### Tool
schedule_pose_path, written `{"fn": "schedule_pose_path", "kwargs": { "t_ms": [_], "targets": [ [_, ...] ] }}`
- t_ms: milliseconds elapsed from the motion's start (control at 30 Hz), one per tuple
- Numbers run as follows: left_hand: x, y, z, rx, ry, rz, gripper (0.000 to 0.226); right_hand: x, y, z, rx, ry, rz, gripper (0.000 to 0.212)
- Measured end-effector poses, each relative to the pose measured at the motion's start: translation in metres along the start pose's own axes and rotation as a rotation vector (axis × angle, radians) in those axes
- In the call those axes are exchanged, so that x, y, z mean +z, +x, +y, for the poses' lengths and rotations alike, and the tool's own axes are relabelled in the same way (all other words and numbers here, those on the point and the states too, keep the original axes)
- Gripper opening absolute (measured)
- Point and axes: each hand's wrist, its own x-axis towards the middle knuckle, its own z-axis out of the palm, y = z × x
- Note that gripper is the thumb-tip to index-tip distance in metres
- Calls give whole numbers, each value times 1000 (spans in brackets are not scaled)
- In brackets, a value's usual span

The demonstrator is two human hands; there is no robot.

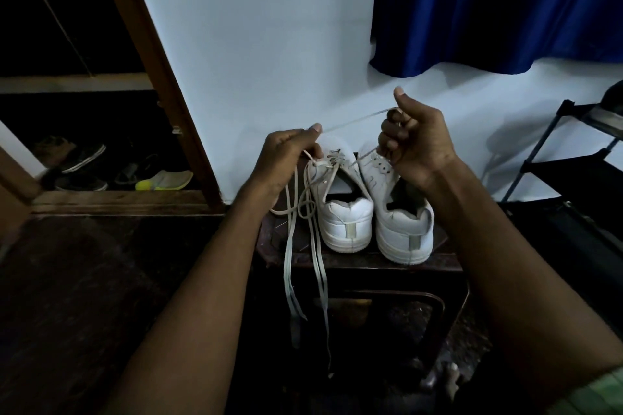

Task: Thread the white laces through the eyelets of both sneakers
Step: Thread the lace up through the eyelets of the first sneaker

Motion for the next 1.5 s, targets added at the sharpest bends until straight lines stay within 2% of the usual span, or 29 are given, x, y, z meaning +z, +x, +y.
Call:
{"fn": "schedule_pose_path", "kwargs": {
  "t_ms": [67, 133, 233, 300, 333, 400, 467, 500, 533, 600, 667, 733, 800, 833, 900, 933, 1000, 1067, 1100, 1167, 1233, 1300, 1400, 1500],
  "targets": [
    [-2, 2, 4, -70, -298, 41, 30, -2, 2, 1, -15, -40, 16, 40],
    [-2, 3, 8, -84, -511, 29, 20, -4, 5, 1, -70, -227, 15, 36],
    [1, 3, 10, -46, -489, -25, 19, 2, -2, 5, -142, -766, -68, 22],
    [3, 2, 10, -30, -433, -97, 25, 9, -7, 11, -137, -882, -132, 18],
    [3, 1, 12, -39, -424, -128, 28, 10, -7, 13, -139, -804, -133, 17],
    [2, -1, 13, -51, -367, -172, 39, 10, -4, 10, -139, -483, -62, 14],
    [0, -4, 14, -58, -307, -203, 47, 5, 0, 0, -148, -150, 72, 15],
    [0, -5, 13, -54, -291, -215, 47, 1, 0, -6, -165, -53, 162, 17],
    [1, -5, 12, -41, -267, -210, 43, -9, 2, -9, -197, -61, 272, 17],
    [4, -3, 7, 7, -122, -145, 32, -26, 5, -12, -280, -387, 475, 19],
    [6, -1, -3, 59, 123, -67, 30, -36, 9, -8, -289, -857, 564, 28],
    [8, -1, -14, 98, 387, -28, 25, -36, 11, -2, -191, -1168, 562, 36],
    [9, -4, -19, 118, 663, 8, 15, -27, 9, 8, -165, -1387, 527, 55],
    [9, -4, -19, 129, 749, 22, 15, -21, 4, 11, -223, -1491, 510, 64],
    [10, -3, -19, 138, 770, -14, 22, -14, 2, 13, -389, -1630, 393, 71],
    [11, -3, -18, 141, 761, -57, 31, -11, 2, 12, -432, -1622, 255, 69],
    [12, -3, -19, 135, 767, -119, 46, -4, 1, 14, -346, -1501, -50, 59],
    [17, -3, -23, 137, 775, -69, 45, 7, -3, 25, -230, -1489, -219, 55],
    [20, -4, -24, 144, 777, -13, 40, 12, -3, 33, -234, -1557, -229, 54],
    [29, -7, -23, 154, 802, 98, 34, 18, 1, 49, -304, -1653, -150, 44],
    [34, -9, -21, 154, 820, 146, 36, 19, 7, 53, -355, -1614, -39, 28],
    [35, -9, -19, 116, 808, 136, 38, 14, 13, 49, -305, -1541, 35, 19],
    [32, -5, -21, 58, 758, 114, 40, 5, 19, 42, -143, -1352, 74, 26],
    [31, -4, -19, 30, 736, 92, 37, 3, 21, 39, -91, -1254, 93, 35]
  ]
}}
